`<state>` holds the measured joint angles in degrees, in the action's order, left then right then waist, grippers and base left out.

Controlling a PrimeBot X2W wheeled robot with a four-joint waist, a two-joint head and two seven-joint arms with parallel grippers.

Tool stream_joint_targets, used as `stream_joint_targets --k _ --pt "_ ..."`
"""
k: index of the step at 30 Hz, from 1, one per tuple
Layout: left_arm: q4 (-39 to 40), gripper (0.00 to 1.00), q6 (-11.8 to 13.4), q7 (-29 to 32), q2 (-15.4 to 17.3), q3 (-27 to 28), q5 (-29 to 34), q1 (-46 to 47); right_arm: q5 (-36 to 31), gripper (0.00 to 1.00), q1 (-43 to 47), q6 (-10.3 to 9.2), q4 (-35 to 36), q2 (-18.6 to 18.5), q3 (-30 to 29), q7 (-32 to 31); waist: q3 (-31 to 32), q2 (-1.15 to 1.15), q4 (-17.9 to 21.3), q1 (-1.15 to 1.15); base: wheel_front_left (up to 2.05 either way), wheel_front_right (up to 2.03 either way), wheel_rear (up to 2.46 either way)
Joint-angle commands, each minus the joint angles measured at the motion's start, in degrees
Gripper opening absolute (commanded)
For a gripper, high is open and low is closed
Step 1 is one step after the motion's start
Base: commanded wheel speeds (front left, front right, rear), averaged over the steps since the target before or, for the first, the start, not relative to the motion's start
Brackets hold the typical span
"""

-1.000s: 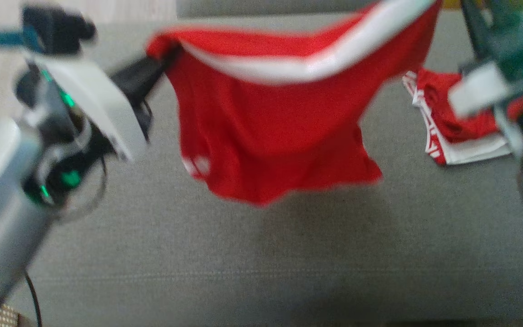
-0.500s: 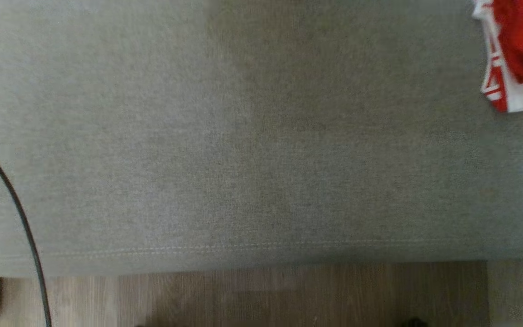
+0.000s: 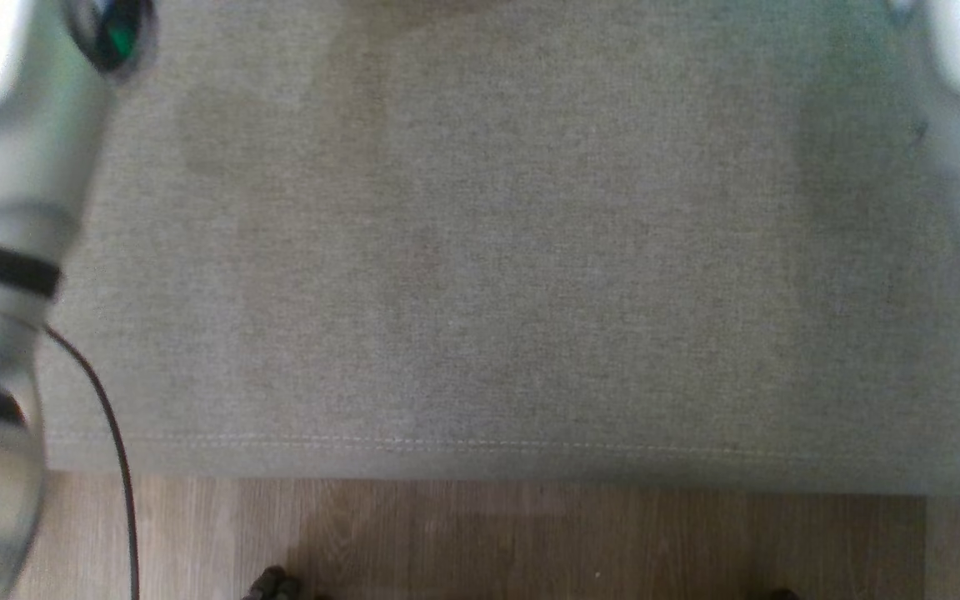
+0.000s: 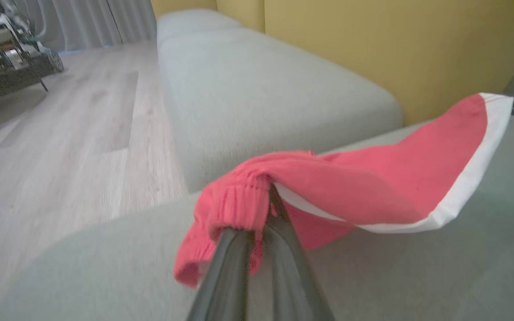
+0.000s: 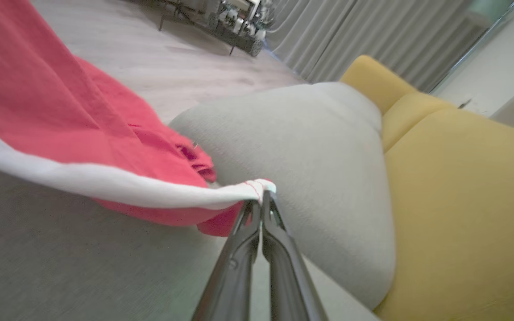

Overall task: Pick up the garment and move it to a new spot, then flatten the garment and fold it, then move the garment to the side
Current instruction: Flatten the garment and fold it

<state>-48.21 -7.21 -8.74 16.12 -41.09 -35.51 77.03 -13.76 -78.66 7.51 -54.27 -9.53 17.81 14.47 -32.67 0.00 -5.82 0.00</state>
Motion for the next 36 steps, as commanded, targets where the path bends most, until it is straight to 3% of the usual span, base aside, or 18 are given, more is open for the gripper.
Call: stream_joint_targets --k 1,8,12,21,28,32,36 --pt "0.64 0.00 -0.20 -0.19 2.23 -0.08 -0.56 0.22 1.11 0.00 0.43 -0.02 0.68 1.04 1.18 0.43 1.24 0.00 -0.53 0.00 0.00 0.00 0.00" --pt "2.81 0.00 -0.26 1.86 5.30 -12.49 -5.10 -10.73 6.88 0.00 7.57 -0.02 -4.90 -1.35 9.81 0.50 6.25 0.00 -0.59 0.00 0.00 0.00 0.00" --pt "4.31 0.00 -0.26 2.22 8.23 -18.45 -8.30 -16.45 12.00 0.00 10.96 -0.02 -9.12 -2.97 18.48 0.21 9.92 0.00 -0.11 0.00 0.00 0.00 0.00" --pt "5.16 0.00 -0.27 0.57 10.16 -24.08 -9.53 -21.16 20.84 0.00 13.92 -0.02 -11.76 -7.15 33.52 -4.30 13.43 0.00 -0.09 0.00 0.00 0.00 0.00" --pt "4.14 0.00 -0.27 -1.60 9.67 -27.69 -8.27 -23.78 32.98 0.00 17.50 -0.02 -7.02 -13.97 47.12 -13.61 16.77 0.00 -0.18 0.00 0.00 0.00 0.00" --pt "3.57 0.00 -0.27 -2.65 9.66 -28.71 -7.80 -25.58 41.62 0.00 18.73 -0.02 0.45 -19.40 53.29 -21.11 18.77 0.00 0.12 0.00 0.00 0.00 0.00" --pt "3.54 0.00 -0.27 -3.15 9.68 -29.33 -7.78 -27.50 48.06 0.00 19.61 -0.02 9.83 -25.03 55.16 -29.31 20.52 0.00 0.20 0.00 0.00 0.00 0.00"
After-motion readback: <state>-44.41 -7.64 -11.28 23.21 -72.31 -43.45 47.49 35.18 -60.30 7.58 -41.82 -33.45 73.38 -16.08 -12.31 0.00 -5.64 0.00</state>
